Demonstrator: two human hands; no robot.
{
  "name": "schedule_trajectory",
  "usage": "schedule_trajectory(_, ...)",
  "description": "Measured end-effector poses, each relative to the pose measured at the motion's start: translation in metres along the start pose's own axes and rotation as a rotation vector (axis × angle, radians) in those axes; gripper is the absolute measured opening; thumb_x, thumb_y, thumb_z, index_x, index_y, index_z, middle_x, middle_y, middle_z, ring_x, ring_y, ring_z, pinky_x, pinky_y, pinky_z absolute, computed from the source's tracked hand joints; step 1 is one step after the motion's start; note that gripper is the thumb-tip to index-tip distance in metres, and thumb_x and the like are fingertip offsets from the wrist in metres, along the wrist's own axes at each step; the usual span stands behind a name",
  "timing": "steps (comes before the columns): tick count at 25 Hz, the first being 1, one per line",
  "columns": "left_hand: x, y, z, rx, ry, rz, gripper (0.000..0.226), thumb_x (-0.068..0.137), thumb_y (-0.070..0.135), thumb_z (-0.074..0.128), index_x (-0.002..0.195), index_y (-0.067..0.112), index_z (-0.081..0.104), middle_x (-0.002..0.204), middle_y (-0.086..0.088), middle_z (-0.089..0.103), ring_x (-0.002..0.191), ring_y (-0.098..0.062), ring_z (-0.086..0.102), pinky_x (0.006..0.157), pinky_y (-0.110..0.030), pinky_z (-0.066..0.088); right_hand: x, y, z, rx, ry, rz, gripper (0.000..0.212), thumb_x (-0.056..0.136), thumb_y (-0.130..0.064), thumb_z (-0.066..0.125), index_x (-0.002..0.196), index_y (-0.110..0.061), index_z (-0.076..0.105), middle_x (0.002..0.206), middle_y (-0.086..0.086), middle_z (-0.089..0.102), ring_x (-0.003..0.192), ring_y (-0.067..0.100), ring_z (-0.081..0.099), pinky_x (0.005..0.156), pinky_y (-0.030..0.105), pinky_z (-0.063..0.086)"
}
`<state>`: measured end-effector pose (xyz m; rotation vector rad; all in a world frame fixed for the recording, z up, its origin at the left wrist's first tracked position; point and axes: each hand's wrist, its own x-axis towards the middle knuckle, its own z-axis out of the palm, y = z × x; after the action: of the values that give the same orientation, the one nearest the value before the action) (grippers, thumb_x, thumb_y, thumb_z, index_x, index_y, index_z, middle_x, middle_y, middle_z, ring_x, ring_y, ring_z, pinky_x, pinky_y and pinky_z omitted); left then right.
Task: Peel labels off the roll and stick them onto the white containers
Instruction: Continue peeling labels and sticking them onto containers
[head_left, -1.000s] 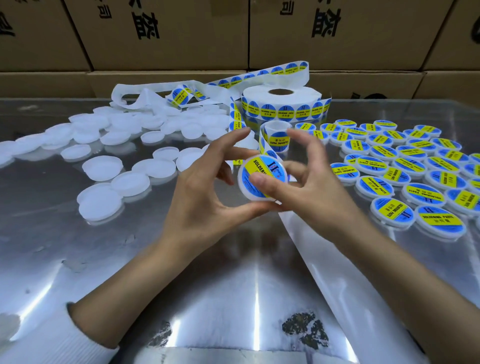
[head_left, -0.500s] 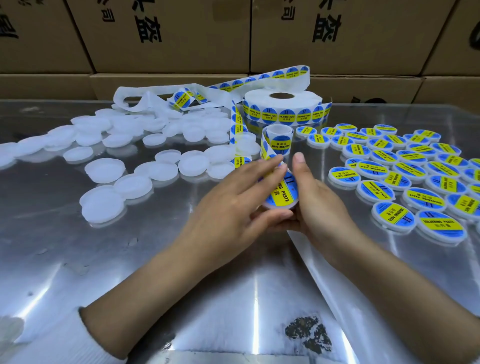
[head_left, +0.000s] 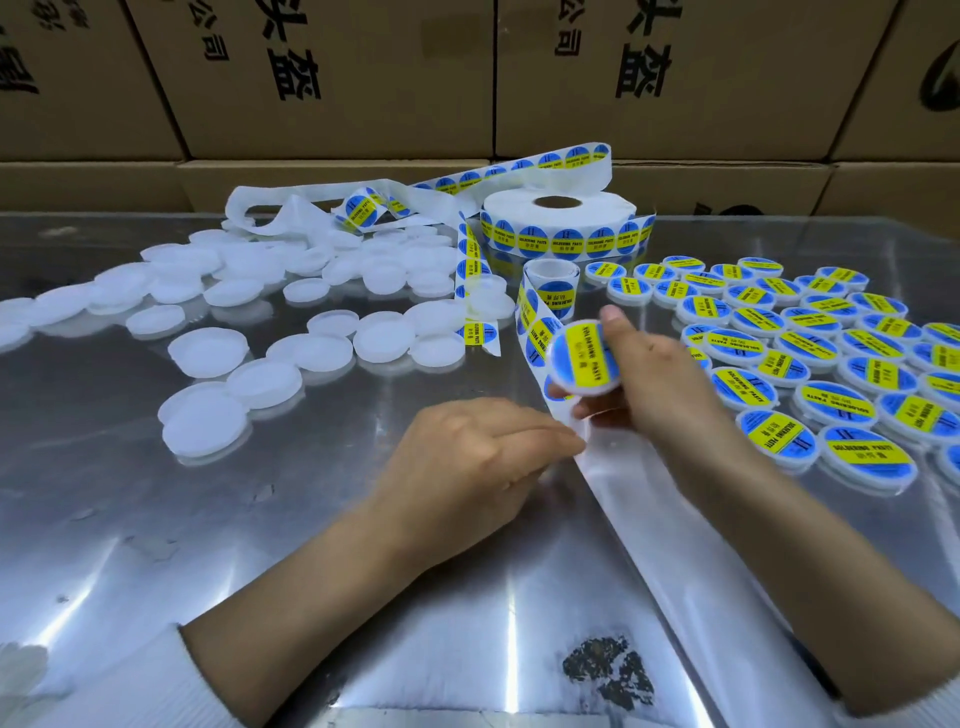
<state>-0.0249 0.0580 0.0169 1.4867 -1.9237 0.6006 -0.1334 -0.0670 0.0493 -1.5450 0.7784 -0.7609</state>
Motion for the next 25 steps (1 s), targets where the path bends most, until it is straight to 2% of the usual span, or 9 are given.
schedule_trajectory(2,0.002,0.002,0.005,-0.004,-0.176,-0.139,0.033,0.086,0.024,0.066,0.118,0.017,0.067,0.123,0.003,0.065,0.110,-0.012,0.062,0.092,-0.034,0.051,0.013,0.003,-0.021,-0.140,0.144,-0.090,0.046,0.099,-0.037,0.042,0.071,-0.009,0.063,0.052,0.000,0.064,0.040,0.010,0.057,0.044,0.020,0.047)
schedule_trajectory(4,0.002,0.000,0.009,-0.048,-0.398,-0.298,0.057,0.092,0.047,0.051,0.142,0.023,0.041,0.150,0.008,0.036,0.137,-0.004,0.033,0.115,-0.033,0.024,0.026,0.010,-0.040,-0.395,0.241,-0.093,0.038,0.097,-0.035,0.046,0.084,-0.005,0.063,0.062,0.004,0.063,0.050,0.018,0.063,0.060,0.034,0.053)
schedule_trajectory(6,0.001,-0.002,0.012,-0.054,-0.512,-0.313,0.062,0.092,0.056,0.041,0.146,0.026,0.033,0.155,0.011,0.026,0.141,-0.002,0.018,0.116,-0.032,0.010,0.033,0.018,-0.050,-0.641,0.267,-0.040,0.026,0.094,-0.033,0.050,0.090,-0.012,0.063,0.078,0.004,0.064,0.068,0.026,0.061,0.069,0.036,0.047)
schedule_trajectory(10,-0.001,0.000,0.010,-0.086,-0.550,-0.276,0.053,0.094,0.056,0.038,0.138,0.028,0.045,0.151,0.011,0.034,0.138,-0.001,0.024,0.114,-0.030,0.011,0.027,0.021,-0.046,-0.916,0.308,-0.132,0.016,0.091,-0.032,0.052,0.092,-0.024,0.066,0.101,0.005,0.066,0.092,0.027,0.056,0.068,0.031,0.035)
schedule_trajectory(14,0.000,0.004,0.004,-0.110,-0.377,-0.201,0.044,0.093,0.055,0.038,0.099,0.026,0.071,0.104,0.009,0.070,0.104,-0.006,0.058,0.107,-0.030,0.034,0.021,0.020,-0.027,-0.838,0.146,-0.191,0.033,0.086,-0.049,0.057,0.106,-0.024,0.065,0.094,-0.006,0.067,0.098,0.019,0.061,0.074,0.030,0.042)
schedule_trajectory(16,0.000,0.009,0.000,-0.141,-0.297,-0.156,0.046,0.093,0.051,0.039,0.081,0.022,0.072,0.072,0.005,0.068,0.074,-0.013,0.062,0.081,-0.035,0.050,0.020,0.022,-0.020,-0.814,0.006,-0.109,0.036,0.082,-0.049,0.064,0.107,-0.024,0.065,0.081,-0.013,0.063,0.091,0.013,0.062,0.076,0.029,0.046)
schedule_trajectory(18,0.000,0.012,0.000,-0.177,-0.140,-0.165,0.036,0.092,0.047,0.047,0.076,0.023,0.069,0.063,0.005,0.064,0.061,-0.011,0.058,0.057,-0.033,0.049,0.022,0.022,-0.019,-0.701,-0.069,-0.104,0.022,0.081,-0.037,0.070,0.093,-0.018,0.070,0.073,-0.009,0.066,0.078,0.011,0.063,0.075,0.031,0.050)
schedule_trajectory(21,0.011,-0.001,0.002,-0.230,0.026,-0.563,0.035,0.082,0.062,0.053,0.082,0.027,0.058,0.075,0.012,0.061,0.066,-0.003,0.055,0.062,-0.031,0.048,0.017,0.014,-0.012,-0.384,-0.215,-0.121,0.011,0.081,-0.016,0.070,0.070,-0.014,0.067,0.070,0.006,0.070,0.069,0.015,0.062,0.077,0.041,0.053)
schedule_trajectory(25,0.022,-0.025,0.009,-0.477,-0.016,-1.097,0.063,0.069,0.072,0.056,0.107,0.021,0.052,0.108,0.011,0.057,0.096,-0.010,0.057,0.087,-0.029,0.045,0.005,0.012,0.006,-0.261,-0.543,-0.251,0.017,0.081,-0.008,0.071,0.067,-0.015,0.064,0.065,-0.001,0.063,0.064,0.009,0.055,0.064,0.027,0.045)
